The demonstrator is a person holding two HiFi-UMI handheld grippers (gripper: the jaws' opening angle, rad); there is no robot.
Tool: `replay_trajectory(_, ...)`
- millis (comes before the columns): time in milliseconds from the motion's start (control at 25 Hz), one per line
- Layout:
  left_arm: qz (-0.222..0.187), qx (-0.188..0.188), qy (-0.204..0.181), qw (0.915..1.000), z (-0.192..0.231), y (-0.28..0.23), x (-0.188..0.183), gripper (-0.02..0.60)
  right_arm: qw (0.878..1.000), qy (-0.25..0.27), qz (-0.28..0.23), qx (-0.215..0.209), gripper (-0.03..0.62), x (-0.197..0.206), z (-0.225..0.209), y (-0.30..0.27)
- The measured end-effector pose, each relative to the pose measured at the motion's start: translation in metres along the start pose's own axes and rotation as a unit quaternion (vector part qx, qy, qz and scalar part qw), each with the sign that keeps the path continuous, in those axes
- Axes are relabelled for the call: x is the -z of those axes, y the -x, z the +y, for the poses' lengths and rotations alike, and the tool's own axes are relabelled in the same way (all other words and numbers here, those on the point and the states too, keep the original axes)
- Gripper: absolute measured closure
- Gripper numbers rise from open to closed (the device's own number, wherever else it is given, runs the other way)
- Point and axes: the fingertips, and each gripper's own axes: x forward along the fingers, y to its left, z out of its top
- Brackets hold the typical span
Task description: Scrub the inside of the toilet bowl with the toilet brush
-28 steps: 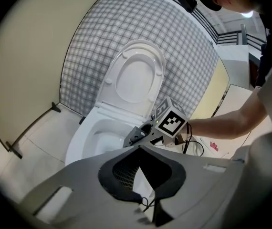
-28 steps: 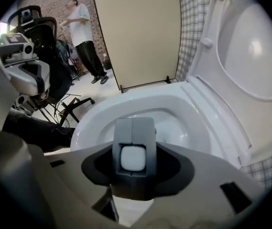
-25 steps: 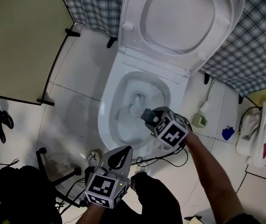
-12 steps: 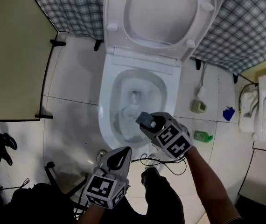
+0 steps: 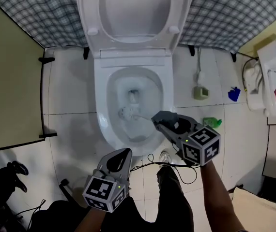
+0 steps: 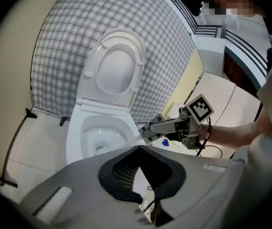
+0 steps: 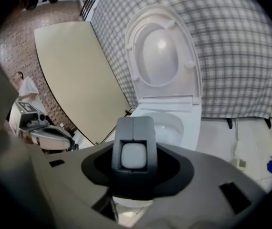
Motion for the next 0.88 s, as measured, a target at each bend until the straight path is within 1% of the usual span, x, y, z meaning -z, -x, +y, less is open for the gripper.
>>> replay_trajectory(80, 0.012, 0.010, -0.014, 0.9998, -0.009, -0.002, 0.001, 0.595, 0.999, -0.031, -0.032, 0.002, 0.393, -0.003, -0.002, 0.033)
replay_trajectory(200, 0.027, 0.019, -0.026, 0.9991, -0.021, -0.004, 0.005, 0.595, 0.994, -0.077, -0.075, 0.003, 0.393, -0.008, -0.006, 0.078)
replay_trajectory(400, 0.041, 0.038, -0.036, 0.9978, -0.055, -0.016, 0.009, 0.595, 0.983, -0.107, -0.143, 0.026, 0.393, -0.021, -0.027, 0.154)
replay_trajectory(480, 0.048, 0.053, -0.043, 0.9965, -0.073, -0.025, 0.011, 0.595, 0.976, -0.119, -0.180, 0.041, 0.393, -0.027, -0.039, 0.187)
replay_trajectory(640, 0.061, 0.083, -0.060, 0.9929, -0.109, -0.044, 0.014, 0.594, 0.954, -0.151, -0.246, 0.081, 0.393, -0.025, -0.071, 0.250)
replay_trajectory(720, 0.061, 0.098, -0.057, 0.9917, -0.126, -0.054, 0.015, 0.594, 0.947, -0.158, -0.256, 0.109, 0.393, -0.016, -0.088, 0.274)
replay_trajectory(800, 0.058, 0.116, -0.050, 0.9903, -0.141, -0.065, 0.014, 0.595, 0.946, -0.152, -0.249, 0.142, 0.393, -0.003, -0.105, 0.292)
replay_trajectory(880, 0.059, 0.127, -0.051, 0.9888, -0.152, -0.075, 0.017, 0.595, 0.946, -0.147, -0.231, 0.173, 0.393, 0.016, -0.119, 0.298)
